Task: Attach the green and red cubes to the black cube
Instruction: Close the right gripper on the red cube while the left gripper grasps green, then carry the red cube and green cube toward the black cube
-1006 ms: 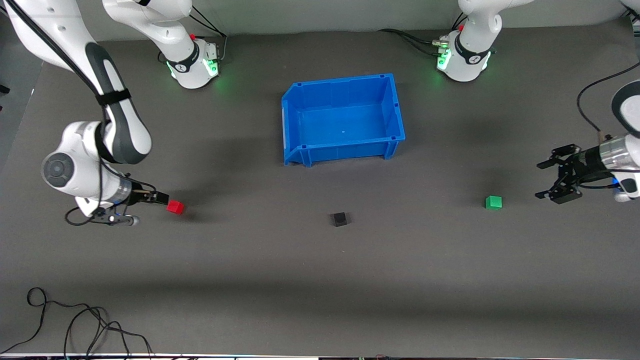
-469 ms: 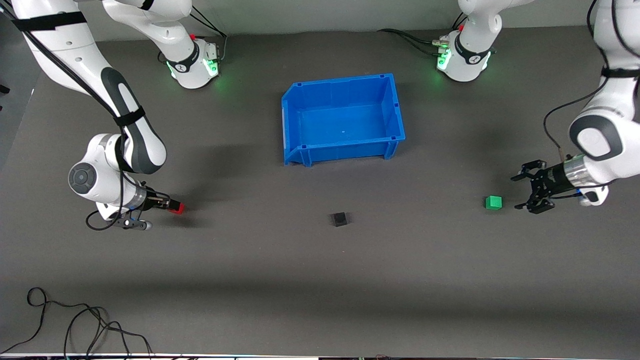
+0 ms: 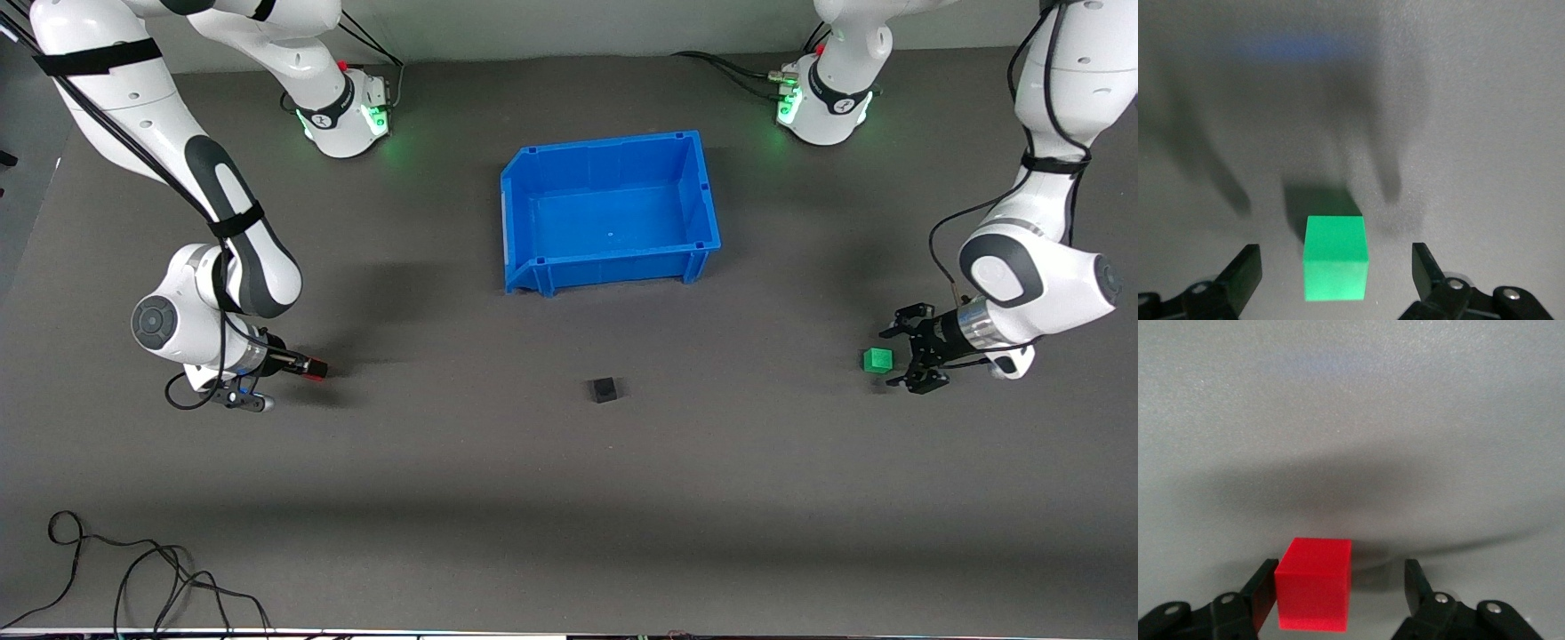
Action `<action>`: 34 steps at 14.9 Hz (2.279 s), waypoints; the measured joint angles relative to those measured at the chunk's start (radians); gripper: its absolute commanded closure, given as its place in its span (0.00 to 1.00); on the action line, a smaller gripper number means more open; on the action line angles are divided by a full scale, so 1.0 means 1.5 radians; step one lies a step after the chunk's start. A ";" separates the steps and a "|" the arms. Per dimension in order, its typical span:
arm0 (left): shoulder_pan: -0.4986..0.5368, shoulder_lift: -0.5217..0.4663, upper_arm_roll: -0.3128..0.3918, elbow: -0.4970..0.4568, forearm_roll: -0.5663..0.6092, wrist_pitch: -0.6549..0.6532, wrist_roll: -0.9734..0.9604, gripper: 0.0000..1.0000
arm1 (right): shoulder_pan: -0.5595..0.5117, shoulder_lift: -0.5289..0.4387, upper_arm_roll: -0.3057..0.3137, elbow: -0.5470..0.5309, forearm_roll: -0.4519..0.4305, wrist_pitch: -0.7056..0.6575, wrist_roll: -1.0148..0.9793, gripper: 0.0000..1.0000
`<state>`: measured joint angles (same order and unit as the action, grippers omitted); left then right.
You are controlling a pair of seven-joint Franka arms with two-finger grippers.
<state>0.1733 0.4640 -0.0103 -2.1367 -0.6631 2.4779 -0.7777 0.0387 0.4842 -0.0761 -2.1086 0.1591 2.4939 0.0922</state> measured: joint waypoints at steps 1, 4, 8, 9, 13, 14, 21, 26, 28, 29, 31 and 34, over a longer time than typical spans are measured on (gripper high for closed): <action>-0.001 0.003 0.000 0.000 0.000 0.003 0.000 0.00 | 0.000 0.001 0.000 0.000 0.000 0.000 0.000 0.51; -0.001 0.005 0.001 0.000 0.000 0.004 0.000 0.01 | 0.000 0.001 0.000 0.001 0.000 0.001 0.000 0.73; -0.001 0.005 0.001 0.001 0.000 0.005 -0.001 0.66 | 0.000 0.001 0.000 0.001 0.002 0.001 0.001 1.00; -0.001 0.005 0.001 0.001 0.000 0.005 -0.001 0.88 | 0.000 0.001 0.000 0.001 0.005 0.001 0.005 1.00; -0.001 0.004 0.001 0.002 -0.001 0.005 -0.001 0.98 | 0.016 0.001 0.002 0.007 0.009 0.005 0.120 1.00; -0.001 0.004 0.001 0.003 -0.001 0.005 -0.002 0.98 | 0.030 0.001 0.003 0.011 0.009 0.007 0.172 1.00; -0.002 -0.012 0.000 0.088 0.023 -0.105 -0.107 0.98 | 0.163 0.029 0.007 0.108 0.010 0.010 0.596 1.00; -0.084 -0.024 -0.004 0.191 0.105 -0.191 -0.370 0.98 | 0.231 0.118 0.010 0.244 0.010 0.010 0.823 1.00; -0.136 -0.023 -0.005 0.194 0.106 -0.186 -0.437 0.98 | 0.250 0.144 0.011 0.284 0.010 0.011 0.880 1.00; -0.160 -0.023 -0.006 0.194 0.106 -0.180 -0.463 0.98 | 0.258 0.152 0.014 0.300 0.010 0.011 0.907 1.00; -0.205 -0.020 -0.006 0.194 0.106 -0.153 -0.512 0.98 | 0.269 0.163 0.026 0.328 0.010 0.010 0.951 1.00; -0.269 -0.009 -0.007 0.194 0.105 -0.104 -0.574 0.99 | 0.277 0.176 0.060 0.359 0.011 0.010 0.984 1.00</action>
<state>-0.2305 0.4512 -0.0211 -1.8460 -0.5050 2.3218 -1.6383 0.4537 0.7480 0.0132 -1.5708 0.1749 2.5091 1.5688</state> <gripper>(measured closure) 0.630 0.604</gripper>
